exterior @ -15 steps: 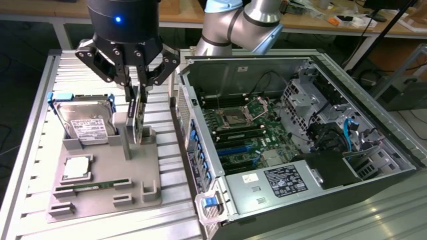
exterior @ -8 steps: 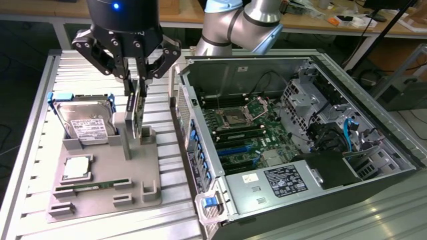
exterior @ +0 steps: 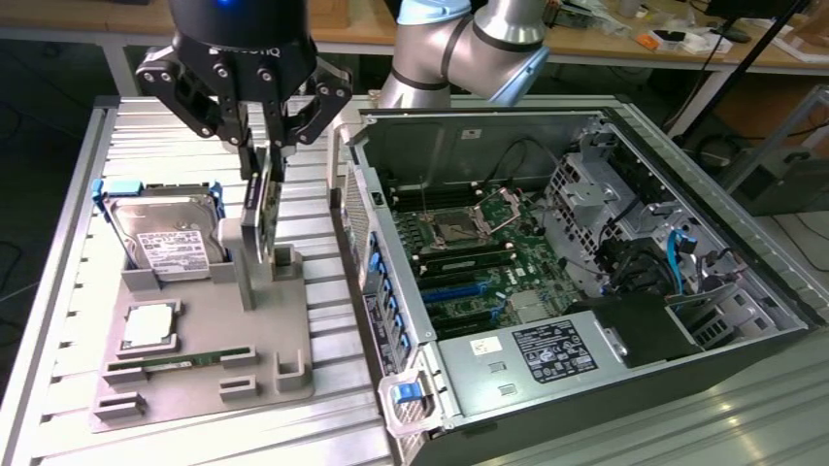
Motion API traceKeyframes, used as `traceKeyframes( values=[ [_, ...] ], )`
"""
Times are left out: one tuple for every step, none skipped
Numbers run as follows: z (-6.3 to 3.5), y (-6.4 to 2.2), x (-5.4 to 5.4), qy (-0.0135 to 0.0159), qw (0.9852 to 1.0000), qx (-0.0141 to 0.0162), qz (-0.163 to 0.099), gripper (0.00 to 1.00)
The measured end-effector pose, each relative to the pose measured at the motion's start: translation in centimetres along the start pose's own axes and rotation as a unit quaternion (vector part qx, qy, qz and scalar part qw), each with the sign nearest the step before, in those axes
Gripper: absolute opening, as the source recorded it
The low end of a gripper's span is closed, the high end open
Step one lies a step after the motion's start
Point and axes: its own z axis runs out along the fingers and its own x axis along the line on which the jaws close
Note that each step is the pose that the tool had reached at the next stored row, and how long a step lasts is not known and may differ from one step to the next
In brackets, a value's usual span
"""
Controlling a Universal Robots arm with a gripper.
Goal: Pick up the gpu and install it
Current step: 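Pick up the gpu and move the gpu toward the slot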
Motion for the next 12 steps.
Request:
traceKeyframes(
  values=[
    [-0.12,0.01,0.00,0.0000,1.0000,0.0000,0.000,0.27],
    [-0.22,0.01,0.00,0.0000,1.0000,0.0000,0.000,0.27],
    [-0.33,0.02,0.00,0.0000,1.0000,0.0000,0.000,0.27],
    [-0.39,0.02,0.00,-0.0001,1.0000,0.0000,0.000,0.27],
    [-0.41,0.02,-0.01,-0.0001,1.0000,0.0000,0.000,0.27],
    [-0.41,0.02,-0.01,-0.0001,1.0000,0.0000,0.000,0.27],
    [-0.42,0.03,-0.01,0.0000,1.0000,0.0000,0.000,0.27],
    [-0.42,0.03,-0.01,0.0000,1.0000,0.0001,0.000,0.27],
    [-0.42,0.03,-0.01,0.0000,1.0000,0.0000,0.000,0.27],
    [-0.42,0.03,-0.01,0.0000,1.0000,0.0000,0.000,0.27],
    [-0.42,0.03,-0.01,0.0000,1.0000,0.0001,0.000,0.27],
    [-0.42,0.03,-0.01,0.0000,1.0000,0.0001,0.000,0.27]
  ],
)
